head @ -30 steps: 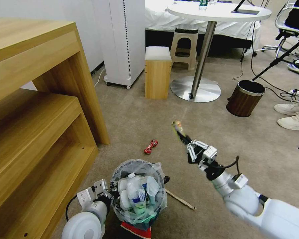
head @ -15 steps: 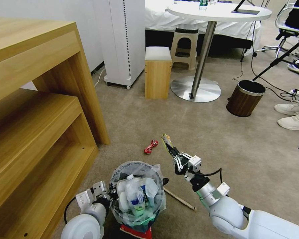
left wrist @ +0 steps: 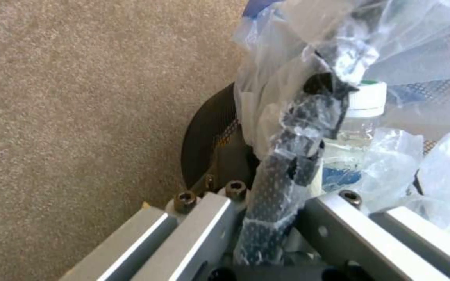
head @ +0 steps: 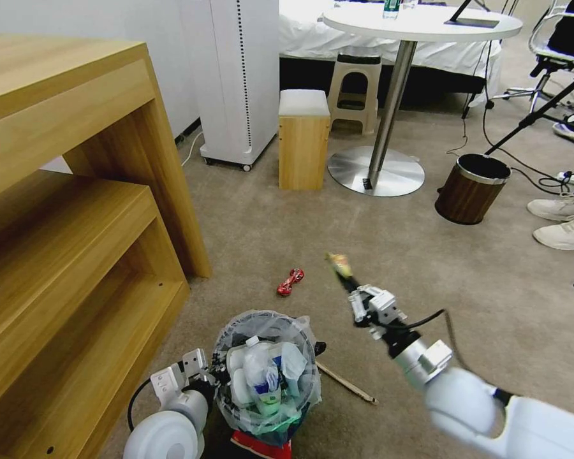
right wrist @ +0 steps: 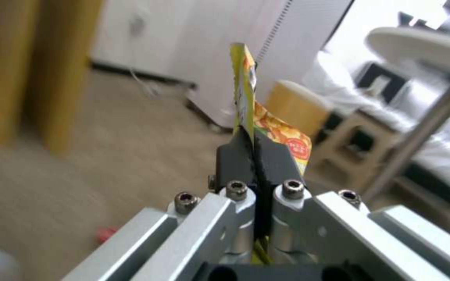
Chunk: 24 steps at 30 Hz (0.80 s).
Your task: Pick up the trash bin and place the garbage on the floor into it.
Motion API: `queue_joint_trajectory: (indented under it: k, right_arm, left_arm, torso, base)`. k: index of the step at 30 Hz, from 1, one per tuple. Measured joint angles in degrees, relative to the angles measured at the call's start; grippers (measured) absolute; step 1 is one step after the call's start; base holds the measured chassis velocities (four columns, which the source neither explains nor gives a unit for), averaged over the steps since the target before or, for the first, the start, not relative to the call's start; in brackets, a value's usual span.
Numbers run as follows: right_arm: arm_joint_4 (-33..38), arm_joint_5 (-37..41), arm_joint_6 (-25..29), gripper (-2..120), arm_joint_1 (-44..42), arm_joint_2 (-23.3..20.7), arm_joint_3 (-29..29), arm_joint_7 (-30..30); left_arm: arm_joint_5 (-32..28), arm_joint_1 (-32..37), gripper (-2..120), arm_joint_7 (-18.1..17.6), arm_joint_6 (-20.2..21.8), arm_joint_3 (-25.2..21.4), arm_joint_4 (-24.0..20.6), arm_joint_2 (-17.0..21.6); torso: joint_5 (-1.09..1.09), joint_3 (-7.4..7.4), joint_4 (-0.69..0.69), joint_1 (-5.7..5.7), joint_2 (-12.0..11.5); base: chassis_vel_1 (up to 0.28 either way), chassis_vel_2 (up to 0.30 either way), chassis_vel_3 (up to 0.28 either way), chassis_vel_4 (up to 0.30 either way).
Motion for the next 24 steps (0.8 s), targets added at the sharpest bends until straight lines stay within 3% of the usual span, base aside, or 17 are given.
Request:
queue_joint_trajectory:
  k: [10,16,24]
  right_arm:
    - [-4.3,-6.7,1.9,0,1.1,-1.3,0.7,-1.1]
    - [-4.2,0.8,14.5,0,1.5,2.5,-1.8,-11.2]
    - [-2.0,12.1,19.0,0,1.5,5.7,-7.5,-14.8]
  left_arm:
    - [1.0,0.5,0,0.8,-0.2,-0.1,-0.1,-0.8]
    - [1.0,-0.2,0,0.9,-0.2,0.6,0.6,-0.9]
    - [0.8,-0.4,0,0.9,-0.2,0.7,0.8,-0.8]
  torso:
    - [-0.01,0.00,0.00,0.00,0.0]
    - [0.00,0.00,0.01,0.00,0.0]
    - [-0.02,0.00,0.00,0.00,0.0]
  base:
    - [0.000,0.000,0.000,0.000]
    - [0.000,0.000,0.000,0.000]
    - [0.000,0.000,0.000,0.000]
